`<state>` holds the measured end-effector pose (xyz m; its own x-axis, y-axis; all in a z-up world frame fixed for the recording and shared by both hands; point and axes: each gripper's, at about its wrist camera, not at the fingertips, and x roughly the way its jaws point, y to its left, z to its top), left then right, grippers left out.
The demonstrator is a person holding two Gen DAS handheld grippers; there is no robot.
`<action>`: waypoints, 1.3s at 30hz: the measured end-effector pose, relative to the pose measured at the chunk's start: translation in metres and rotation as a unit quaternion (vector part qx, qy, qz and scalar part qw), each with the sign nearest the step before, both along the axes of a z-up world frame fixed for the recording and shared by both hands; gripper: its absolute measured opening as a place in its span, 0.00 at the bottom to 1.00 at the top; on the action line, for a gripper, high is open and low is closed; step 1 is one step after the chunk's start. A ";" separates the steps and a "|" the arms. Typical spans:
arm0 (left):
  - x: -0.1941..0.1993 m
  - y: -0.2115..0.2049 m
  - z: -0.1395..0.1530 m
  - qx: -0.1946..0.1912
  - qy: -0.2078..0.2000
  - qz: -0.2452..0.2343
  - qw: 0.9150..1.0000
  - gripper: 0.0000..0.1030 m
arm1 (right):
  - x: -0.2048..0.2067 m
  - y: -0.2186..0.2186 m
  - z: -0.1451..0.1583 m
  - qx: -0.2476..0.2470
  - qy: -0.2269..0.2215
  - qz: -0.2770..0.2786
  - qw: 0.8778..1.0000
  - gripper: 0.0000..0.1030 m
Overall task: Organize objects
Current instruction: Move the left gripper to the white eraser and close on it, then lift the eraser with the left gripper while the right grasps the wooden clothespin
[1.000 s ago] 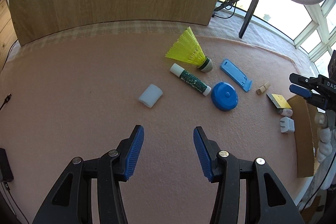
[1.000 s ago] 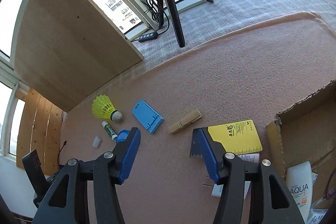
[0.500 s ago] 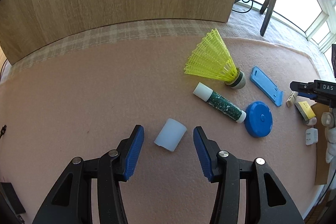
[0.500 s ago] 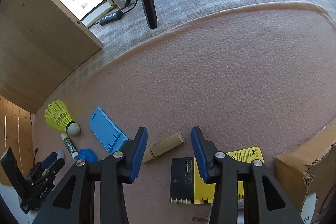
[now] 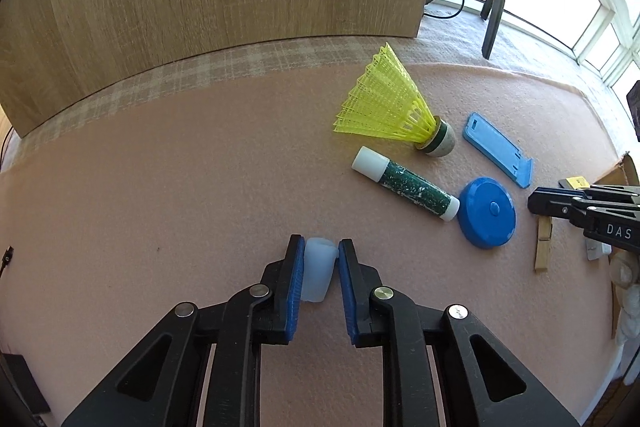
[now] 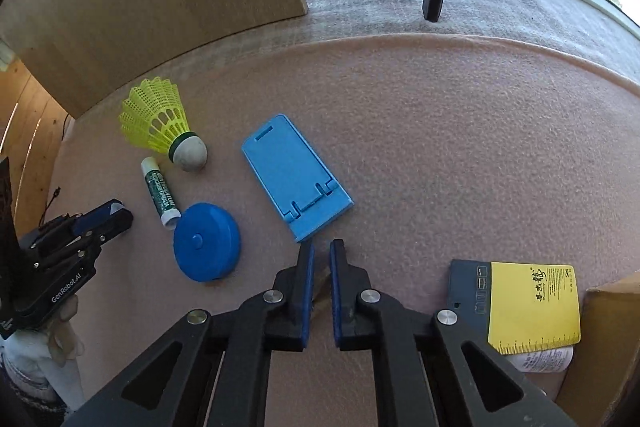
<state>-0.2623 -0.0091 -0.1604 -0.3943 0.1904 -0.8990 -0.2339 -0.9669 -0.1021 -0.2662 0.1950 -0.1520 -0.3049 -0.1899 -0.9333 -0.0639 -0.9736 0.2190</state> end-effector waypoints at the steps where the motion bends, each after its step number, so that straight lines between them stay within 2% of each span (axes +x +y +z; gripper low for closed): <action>1: 0.006 0.000 0.001 0.008 0.002 -0.001 1.000 0.16 | 0.005 -0.005 0.000 -0.001 0.002 0.007 1.000 0.07; 2: 0.014 0.000 0.002 0.018 -0.003 -0.003 1.000 0.08 | 0.011 -0.008 0.000 -0.006 0.004 0.013 1.000 0.07; 4: 0.033 0.003 0.002 0.030 -0.005 -0.007 1.000 0.07 | 0.024 -0.013 -0.001 -0.021 0.006 0.021 1.000 0.07; 8: 0.076 0.013 0.002 0.019 -0.002 -0.028 0.999 0.07 | 0.056 -0.023 -0.001 -0.025 0.012 0.047 0.999 0.07; 10: 0.094 0.012 -0.004 0.052 -0.026 -0.029 0.998 0.00 | 0.072 -0.022 0.000 -0.038 0.014 0.045 0.998 0.07; 12: 0.112 0.008 -0.004 0.071 -0.029 -0.018 0.997 0.01 | 0.090 -0.015 0.004 -0.044 0.023 0.027 0.998 0.08; 13: 0.120 0.006 -0.004 0.076 -0.029 -0.011 0.997 0.01 | 0.098 -0.012 0.006 -0.055 0.027 0.016 0.998 0.11; 15: 0.131 0.002 -0.003 0.094 -0.032 0.001 0.995 0.01 | 0.112 -0.008 0.010 -0.075 0.038 -0.011 0.996 0.26; 16: 0.134 0.001 -0.004 0.100 -0.034 0.001 0.994 0.01 | 0.118 -0.007 0.009 -0.081 0.042 -0.020 0.996 0.28; 19: 0.139 0.002 0.001 0.083 -0.020 0.007 0.996 0.01 | 0.128 -0.007 0.009 -0.091 0.043 -0.046 0.994 0.28; 21: 0.139 0.001 0.008 0.077 -0.013 0.009 0.997 0.05 | 0.132 -0.007 0.008 -0.100 0.043 -0.061 0.992 0.28; 23: 0.140 -0.004 0.016 0.075 -0.006 0.011 0.997 0.29 | 0.136 -0.005 0.009 -0.096 0.045 -0.075 0.991 0.28; 24: 0.141 -0.005 0.018 0.076 -0.002 0.013 0.997 0.35 | 0.137 -0.002 0.010 -0.094 0.045 -0.073 0.992 0.28; 25: 0.138 -0.006 0.020 0.077 -0.005 0.015 0.997 0.47 | 0.138 -0.003 0.010 -0.091 0.040 -0.067 0.993 0.28; 29: 0.132 -0.006 0.016 0.085 -0.018 0.021 0.996 0.48 | 0.136 -0.009 0.006 -0.097 0.016 -0.057 0.993 0.28; 33: 0.123 0.003 0.010 0.074 -0.021 0.020 0.997 0.47 | 0.131 -0.026 -0.001 -0.079 0.007 -0.048 0.996 0.28; 36: 0.118 0.010 0.006 0.063 -0.021 0.015 0.998 0.38 | 0.125 -0.033 -0.005 -0.072 0.002 -0.046 0.996 0.28; 39: 0.115 0.016 0.003 0.048 -0.021 0.013 0.999 0.35 | 0.122 -0.039 -0.006 -0.058 0.003 -0.042 0.997 0.28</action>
<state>-0.1472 0.0068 -0.1578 -0.3628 0.2667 -0.8929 -0.2019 -0.9579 -0.2041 -0.1446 0.1563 -0.1577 -0.3294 -0.2705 -0.9046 -0.1424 -0.9329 0.3309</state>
